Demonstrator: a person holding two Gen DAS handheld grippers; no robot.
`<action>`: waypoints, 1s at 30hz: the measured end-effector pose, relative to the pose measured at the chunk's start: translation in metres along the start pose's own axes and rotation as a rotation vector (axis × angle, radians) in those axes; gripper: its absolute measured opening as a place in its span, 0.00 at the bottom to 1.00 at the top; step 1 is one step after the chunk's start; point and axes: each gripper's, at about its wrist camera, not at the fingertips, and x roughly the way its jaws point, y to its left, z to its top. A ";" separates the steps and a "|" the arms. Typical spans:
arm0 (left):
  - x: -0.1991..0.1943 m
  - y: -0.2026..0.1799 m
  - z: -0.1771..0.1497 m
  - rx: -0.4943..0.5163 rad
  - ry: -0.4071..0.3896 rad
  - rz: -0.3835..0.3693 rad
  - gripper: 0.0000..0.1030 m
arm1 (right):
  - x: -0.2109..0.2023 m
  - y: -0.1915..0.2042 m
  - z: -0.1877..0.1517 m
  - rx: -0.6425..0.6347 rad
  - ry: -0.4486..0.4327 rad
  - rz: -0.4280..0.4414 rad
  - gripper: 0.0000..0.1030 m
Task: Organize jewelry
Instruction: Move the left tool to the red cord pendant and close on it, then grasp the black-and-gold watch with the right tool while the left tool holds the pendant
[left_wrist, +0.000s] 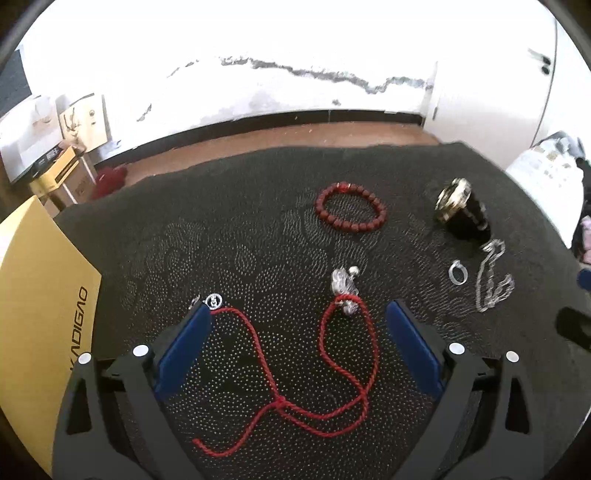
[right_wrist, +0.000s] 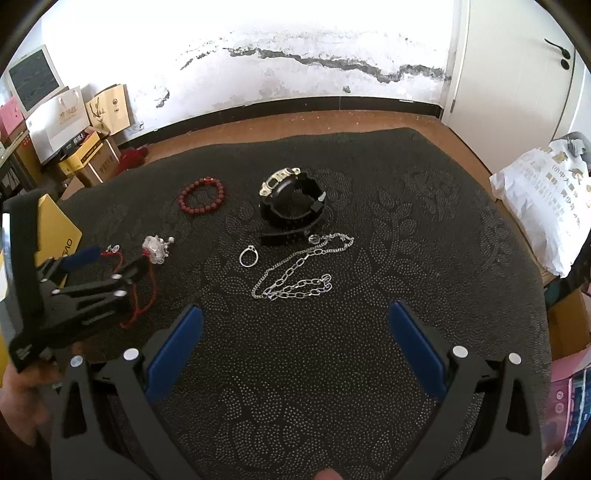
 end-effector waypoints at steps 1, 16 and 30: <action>-0.001 0.002 0.001 -0.007 -0.006 -0.016 0.91 | 0.002 0.000 -0.001 -0.001 0.002 0.002 0.94; 0.042 -0.034 -0.002 0.061 0.060 -0.021 0.90 | 0.010 0.004 -0.002 -0.005 0.019 0.026 0.94; 0.029 -0.025 0.005 0.058 0.083 0.053 0.12 | 0.010 0.002 -0.001 -0.009 0.023 -0.025 0.94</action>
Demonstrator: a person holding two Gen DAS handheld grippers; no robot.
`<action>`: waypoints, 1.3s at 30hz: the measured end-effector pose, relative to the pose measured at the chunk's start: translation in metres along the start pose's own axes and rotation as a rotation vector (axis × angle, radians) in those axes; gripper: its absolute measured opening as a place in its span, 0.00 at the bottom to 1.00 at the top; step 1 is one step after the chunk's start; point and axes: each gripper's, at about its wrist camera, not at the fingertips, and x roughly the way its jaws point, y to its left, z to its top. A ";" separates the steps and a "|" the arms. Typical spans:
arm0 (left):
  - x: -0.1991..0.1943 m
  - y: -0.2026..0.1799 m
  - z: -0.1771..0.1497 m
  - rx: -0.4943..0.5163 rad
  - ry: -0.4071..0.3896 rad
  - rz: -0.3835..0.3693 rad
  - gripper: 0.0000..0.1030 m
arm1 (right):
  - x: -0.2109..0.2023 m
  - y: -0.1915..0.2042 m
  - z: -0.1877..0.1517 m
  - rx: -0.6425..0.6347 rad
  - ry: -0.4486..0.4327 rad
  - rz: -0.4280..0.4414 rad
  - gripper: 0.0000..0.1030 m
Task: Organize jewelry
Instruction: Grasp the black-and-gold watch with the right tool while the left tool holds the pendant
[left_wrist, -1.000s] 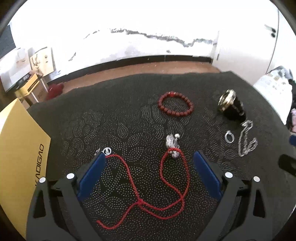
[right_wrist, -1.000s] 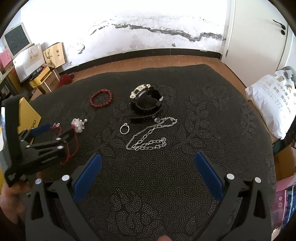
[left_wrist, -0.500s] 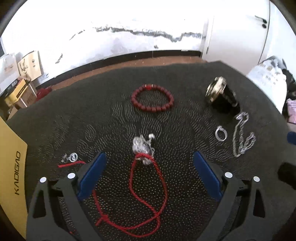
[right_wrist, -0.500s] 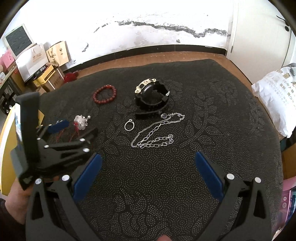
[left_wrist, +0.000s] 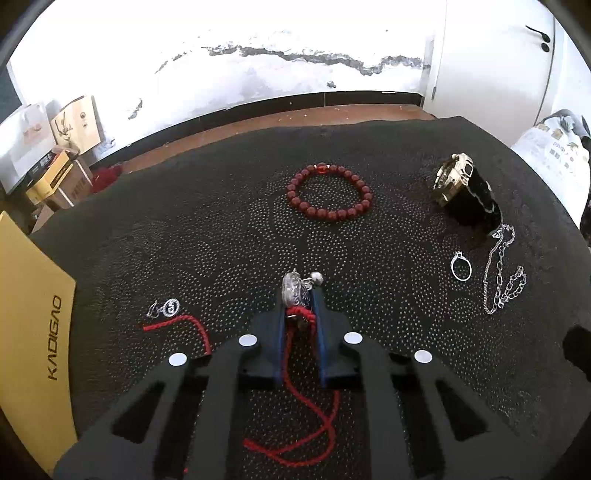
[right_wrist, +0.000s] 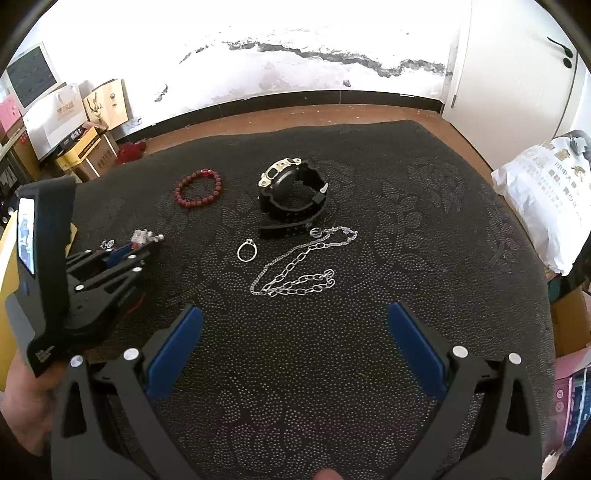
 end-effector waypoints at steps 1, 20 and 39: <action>-0.003 -0.002 -0.001 0.012 0.001 0.010 0.10 | 0.001 -0.001 0.000 0.000 0.005 0.000 0.94; -0.112 0.030 -0.023 -0.024 -0.034 -0.033 0.10 | 0.048 -0.037 0.017 0.004 0.067 0.032 0.94; -0.098 0.047 -0.027 -0.079 -0.005 -0.020 0.10 | 0.100 0.010 0.080 -0.080 0.057 -0.063 0.94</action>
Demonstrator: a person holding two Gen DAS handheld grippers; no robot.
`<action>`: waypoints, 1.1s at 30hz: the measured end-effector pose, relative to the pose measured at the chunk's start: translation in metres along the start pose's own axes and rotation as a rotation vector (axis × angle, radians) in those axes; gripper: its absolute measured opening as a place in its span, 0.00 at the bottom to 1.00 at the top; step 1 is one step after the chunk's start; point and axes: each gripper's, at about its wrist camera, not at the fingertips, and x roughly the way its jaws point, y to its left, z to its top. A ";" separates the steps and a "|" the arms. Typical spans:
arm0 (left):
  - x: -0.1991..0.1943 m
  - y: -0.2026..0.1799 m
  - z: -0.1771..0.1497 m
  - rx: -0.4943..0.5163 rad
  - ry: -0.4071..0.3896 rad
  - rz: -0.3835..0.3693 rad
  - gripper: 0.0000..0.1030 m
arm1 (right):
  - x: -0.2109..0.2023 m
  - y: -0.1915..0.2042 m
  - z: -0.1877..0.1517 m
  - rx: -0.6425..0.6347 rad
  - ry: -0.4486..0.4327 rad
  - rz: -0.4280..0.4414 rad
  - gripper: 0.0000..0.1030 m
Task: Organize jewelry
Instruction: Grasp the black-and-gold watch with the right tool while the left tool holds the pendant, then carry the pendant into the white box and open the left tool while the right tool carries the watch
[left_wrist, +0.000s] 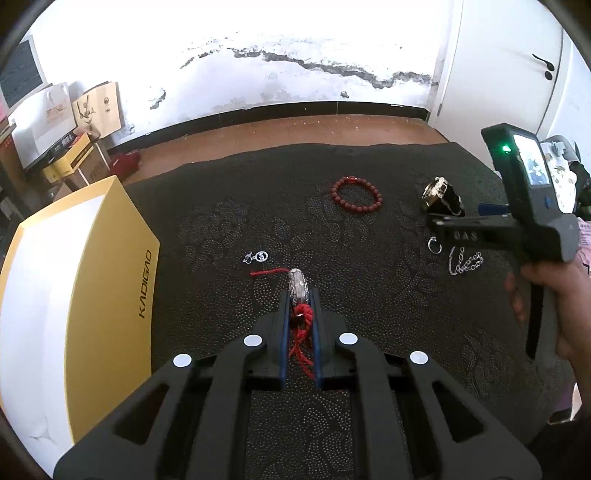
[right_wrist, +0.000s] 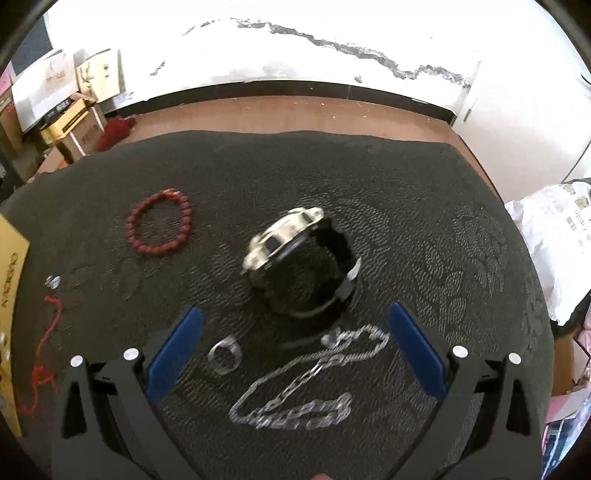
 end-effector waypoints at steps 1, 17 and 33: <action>0.001 0.000 0.000 0.001 0.001 0.000 0.10 | 0.007 -0.003 0.002 0.014 0.019 0.014 0.94; 0.003 -0.011 0.001 0.013 0.009 0.001 0.10 | 0.016 -0.007 0.011 0.000 0.002 0.055 0.57; -0.071 0.037 0.011 -0.100 -0.072 0.055 0.10 | -0.172 0.100 -0.013 -0.200 -0.167 0.213 0.55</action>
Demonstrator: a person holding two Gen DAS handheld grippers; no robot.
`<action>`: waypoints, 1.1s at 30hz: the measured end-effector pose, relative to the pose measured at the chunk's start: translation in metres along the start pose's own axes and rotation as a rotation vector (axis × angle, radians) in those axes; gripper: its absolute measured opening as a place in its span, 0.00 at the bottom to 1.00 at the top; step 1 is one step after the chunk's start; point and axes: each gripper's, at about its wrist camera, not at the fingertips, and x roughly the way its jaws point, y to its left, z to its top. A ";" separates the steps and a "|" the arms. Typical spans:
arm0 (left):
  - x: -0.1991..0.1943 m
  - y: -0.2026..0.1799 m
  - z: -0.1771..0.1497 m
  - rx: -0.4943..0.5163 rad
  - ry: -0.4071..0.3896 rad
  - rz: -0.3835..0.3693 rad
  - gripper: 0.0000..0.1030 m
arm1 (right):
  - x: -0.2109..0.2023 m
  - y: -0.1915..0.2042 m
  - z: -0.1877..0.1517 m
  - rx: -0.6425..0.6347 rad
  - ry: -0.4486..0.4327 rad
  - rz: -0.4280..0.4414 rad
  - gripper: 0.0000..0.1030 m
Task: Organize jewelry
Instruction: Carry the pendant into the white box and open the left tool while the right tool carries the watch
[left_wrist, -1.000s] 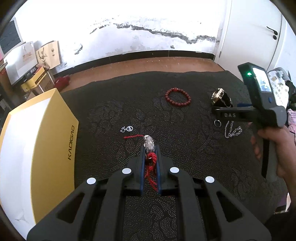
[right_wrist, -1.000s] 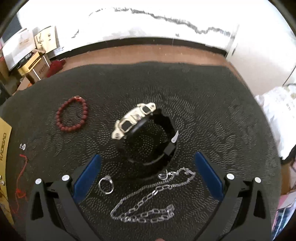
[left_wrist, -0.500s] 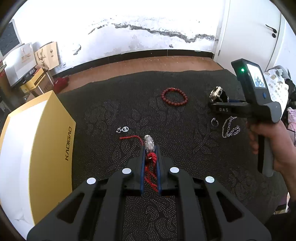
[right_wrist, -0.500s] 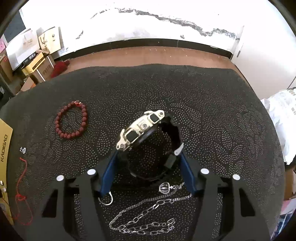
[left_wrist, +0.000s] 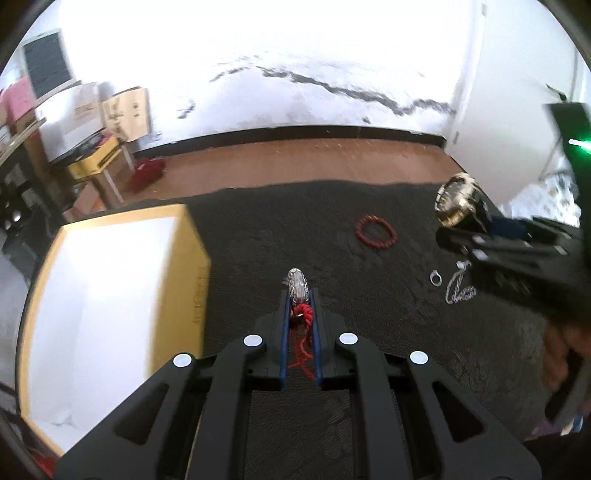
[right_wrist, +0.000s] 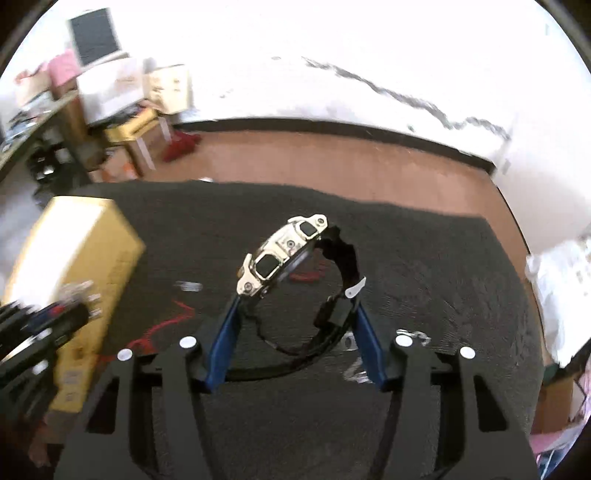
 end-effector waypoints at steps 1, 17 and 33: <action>-0.006 0.007 0.001 -0.016 0.001 0.004 0.10 | -0.011 0.015 0.002 -0.019 -0.012 0.024 0.55; -0.138 0.178 -0.003 -0.182 -0.067 0.315 0.10 | -0.095 0.221 0.049 -0.214 -0.128 0.331 0.55; -0.052 0.231 -0.039 -0.282 0.055 0.353 0.10 | -0.005 0.272 0.046 -0.248 0.019 0.298 0.55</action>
